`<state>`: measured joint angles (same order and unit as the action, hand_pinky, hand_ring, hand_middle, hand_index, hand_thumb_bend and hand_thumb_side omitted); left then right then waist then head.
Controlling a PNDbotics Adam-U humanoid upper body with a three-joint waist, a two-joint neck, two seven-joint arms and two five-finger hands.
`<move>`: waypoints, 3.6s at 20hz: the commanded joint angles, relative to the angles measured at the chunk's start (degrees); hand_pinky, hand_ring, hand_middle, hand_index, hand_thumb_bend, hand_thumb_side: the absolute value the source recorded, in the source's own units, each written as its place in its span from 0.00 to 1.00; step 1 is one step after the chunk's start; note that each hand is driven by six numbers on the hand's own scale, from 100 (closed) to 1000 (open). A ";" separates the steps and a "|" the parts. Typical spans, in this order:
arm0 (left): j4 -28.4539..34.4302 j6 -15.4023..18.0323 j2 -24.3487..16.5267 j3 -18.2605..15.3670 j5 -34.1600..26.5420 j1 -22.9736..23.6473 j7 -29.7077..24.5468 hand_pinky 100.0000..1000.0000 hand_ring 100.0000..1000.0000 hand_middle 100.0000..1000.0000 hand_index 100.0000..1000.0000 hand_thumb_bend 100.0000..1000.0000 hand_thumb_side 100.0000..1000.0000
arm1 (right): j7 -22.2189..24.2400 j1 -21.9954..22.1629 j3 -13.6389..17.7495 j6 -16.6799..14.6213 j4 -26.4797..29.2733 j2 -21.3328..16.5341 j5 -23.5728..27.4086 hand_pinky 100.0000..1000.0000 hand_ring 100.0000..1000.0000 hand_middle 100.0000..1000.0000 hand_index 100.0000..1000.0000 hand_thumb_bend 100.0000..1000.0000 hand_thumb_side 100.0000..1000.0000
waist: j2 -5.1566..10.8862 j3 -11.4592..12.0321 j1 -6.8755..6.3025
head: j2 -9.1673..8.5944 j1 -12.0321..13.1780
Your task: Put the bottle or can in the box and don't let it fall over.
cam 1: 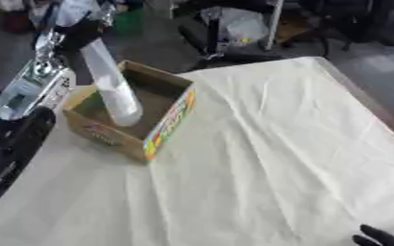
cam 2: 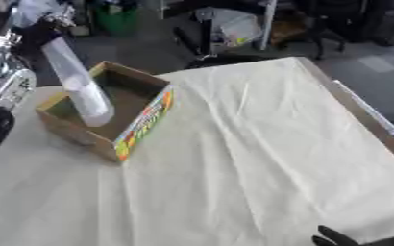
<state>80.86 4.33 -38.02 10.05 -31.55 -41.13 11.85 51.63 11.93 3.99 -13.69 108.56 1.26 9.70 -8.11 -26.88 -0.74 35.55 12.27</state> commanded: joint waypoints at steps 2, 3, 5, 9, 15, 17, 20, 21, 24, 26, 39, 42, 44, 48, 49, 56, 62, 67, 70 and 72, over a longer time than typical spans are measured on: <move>1.29 0.36 -0.49 0.61 2.72 -0.54 -1.14 0.69 0.48 0.00 0.42 0.00 0.00 | 0.33 -0.54 -0.04 -0.39 0.30 0.21 -0.54 0.72 1.00 1.00 1.00 0.00 0.41 | 0.37 0.11 -0.07 | -0.82 0.15; 1.81 -0.25 -0.45 0.83 3.78 -0.03 -1.85 0.71 0.55 0.02 0.48 0.00 0.00 | 0.33 -0.55 0.00 -0.43 0.28 0.25 -0.63 0.72 1.00 1.00 1.00 0.00 0.41 | 0.33 0.22 -0.08 | -0.78 0.13; 3.35 -1.91 -0.53 0.99 6.81 1.46 -3.55 0.77 0.72 0.19 0.65 0.23 0.00 | 0.33 -0.51 0.14 -0.54 0.31 0.32 -0.74 0.72 1.00 1.00 1.00 0.00 0.41 | 0.33 0.54 -0.07 | -0.73 0.01; 7.92 -5.88 -1.27 0.89 16.12 5.21 -6.54 0.85 0.90 0.46 0.83 0.53 0.29 | 0.33 -0.32 0.51 -0.66 0.30 0.37 -0.87 0.72 1.00 1.00 1.00 0.00 0.41 | 0.56 1.43 0.00 | -0.49 -0.30; 14.21 -10.75 -1.95 0.04 25.72 11.62 -9.26 0.91 1.00 0.66 0.93 0.71 0.47 | 0.33 -0.07 0.97 -0.69 0.33 0.40 -0.76 0.72 1.00 1.00 1.00 0.00 0.41 | 0.90 2.80 0.19 | -0.18 -1.22; 15.59 -11.80 -2.03 -0.58 27.02 13.51 -9.16 0.92 1.00 0.69 0.94 0.75 0.51 | 0.33 0.03 1.13 -0.72 0.36 0.43 -0.75 0.72 1.00 1.00 1.00 0.00 0.41 | 0.96 3.18 0.28 | -0.19 -1.56; 17.57 -12.79 -2.16 -1.49 28.21 15.98 -8.90 0.93 1.00 0.73 0.95 0.79 0.56 | 0.33 0.12 1.28 -0.77 0.45 0.49 -0.66 0.72 1.00 1.00 1.00 0.00 0.41 | 0.96 3.60 0.40 | -0.28 -1.97; 18.17 -13.10 -2.14 -1.92 28.48 16.77 -8.59 0.93 1.00 0.73 0.95 0.77 0.58 | 0.33 0.17 1.33 -0.78 0.47 0.53 -0.69 0.72 1.00 1.00 1.00 0.00 0.41 | 0.96 3.74 0.43 | -0.29 -2.05; 19.77 -13.95 -1.88 -3.29 28.92 18.86 -7.25 0.94 1.00 0.76 0.96 0.87 0.62 | 0.33 0.22 1.46 -0.80 0.47 0.67 -0.74 0.72 1.00 1.00 1.00 0.00 0.41 | 0.94 4.16 0.55 | -0.36 -2.33; 20.96 -14.62 -1.81 -4.39 29.44 20.23 -6.31 0.95 1.00 0.78 0.98 0.90 0.65 | 0.33 0.26 1.52 -0.83 0.50 0.70 -0.75 0.72 1.00 1.00 1.00 0.00 0.41 | 0.95 4.46 0.60 | -0.37 -2.55; 30.12 -17.91 -0.75 -11.52 31.95 28.47 -3.44 0.96 1.00 0.79 0.99 0.96 0.66 | 0.33 0.22 2.30 -0.63 0.35 0.68 -0.71 0.72 1.00 1.00 1.00 0.00 0.41 | 1.29 6.00 0.46 | -0.07 -3.60; 33.03 -16.70 1.07 -14.03 31.51 31.61 0.00 0.95 1.00 0.77 0.98 0.92 0.66 | 0.33 0.15 2.61 -0.60 0.31 0.67 -0.65 0.72 1.00 1.00 1.00 0.00 0.41 | 1.37 6.44 0.44 | -0.03 -3.87; 33.56 -13.68 2.69 -15.71 32.21 33.89 2.43 0.94 1.00 0.76 0.98 0.89 0.66 | 0.33 0.17 2.76 -0.57 0.35 0.66 -0.55 0.72 1.00 1.00 1.00 0.00 0.41 | 1.42 6.75 0.44 | 0.23 -3.88; 33.72 -5.26 8.41 -18.47 34.25 38.87 6.92 0.93 1.00 0.75 0.96 0.82 0.66 | 0.21 0.36 3.36 -0.45 0.27 0.45 -0.53 0.72 1.00 1.00 1.00 0.00 0.41 | 1.98 7.96 0.25 | 1.69 -2.93; 33.72 -3.58 10.02 -19.08 35.07 40.23 8.09 0.92 1.00 0.75 0.96 0.80 0.65 | 0.23 0.37 3.37 -0.41 0.27 0.34 -0.47 0.72 1.00 1.00 1.00 0.00 0.41 | 2.08 8.25 0.21 | 2.10 -2.61; 33.73 -0.44 20.79 -21.28 40.43 46.08 12.68 0.92 1.00 0.74 0.95 0.77 0.63 | -0.02 1.16 3.71 -0.36 0.25 0.14 -0.45 0.72 1.00 1.00 1.00 0.00 0.41 | 3.14 10.17 0.46 | 5.18 -0.25; 33.73 -3.22 24.90 -21.64 41.91 45.76 12.75 0.92 1.00 0.74 0.95 0.76 0.62 | -0.05 1.71 3.72 -0.54 0.43 0.19 -0.18 0.72 1.00 1.00 1.00 0.00 0.41 | 3.52 10.82 0.93 | 6.80 0.80; 33.73 -4.02 26.09 -21.59 42.28 45.33 12.33 0.92 1.00 0.74 0.95 0.75 0.62 | -0.05 1.75 3.69 -0.58 0.48 0.18 -0.10 0.72 1.00 1.00 1.00 0.00 0.41 | 3.55 10.96 1.01 | 7.62 1.51; 33.73 -3.86 26.41 -21.37 41.78 44.93 11.88 0.92 1.00 0.74 0.95 0.75 0.62 | 0.04 1.79 3.68 -0.64 0.58 0.17 -0.06 0.72 1.00 1.00 1.00 0.00 0.41 | 3.54 10.90 0.99 | 7.91 1.93; 33.73 -3.95 26.62 -21.36 41.29 44.65 11.75 0.92 1.00 0.74 0.95 0.74 0.62 | -0.08 1.69 3.75 -0.60 0.57 0.14 -0.01 0.72 1.00 1.00 1.00 0.00 0.41 | 3.50 10.96 0.97 | 7.98 2.15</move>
<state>113.43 0.37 -11.08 -11.15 10.03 4.03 23.84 51.43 13.71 7.68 -14.06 108.24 2.18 9.37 -5.07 -15.96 0.28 43.21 14.10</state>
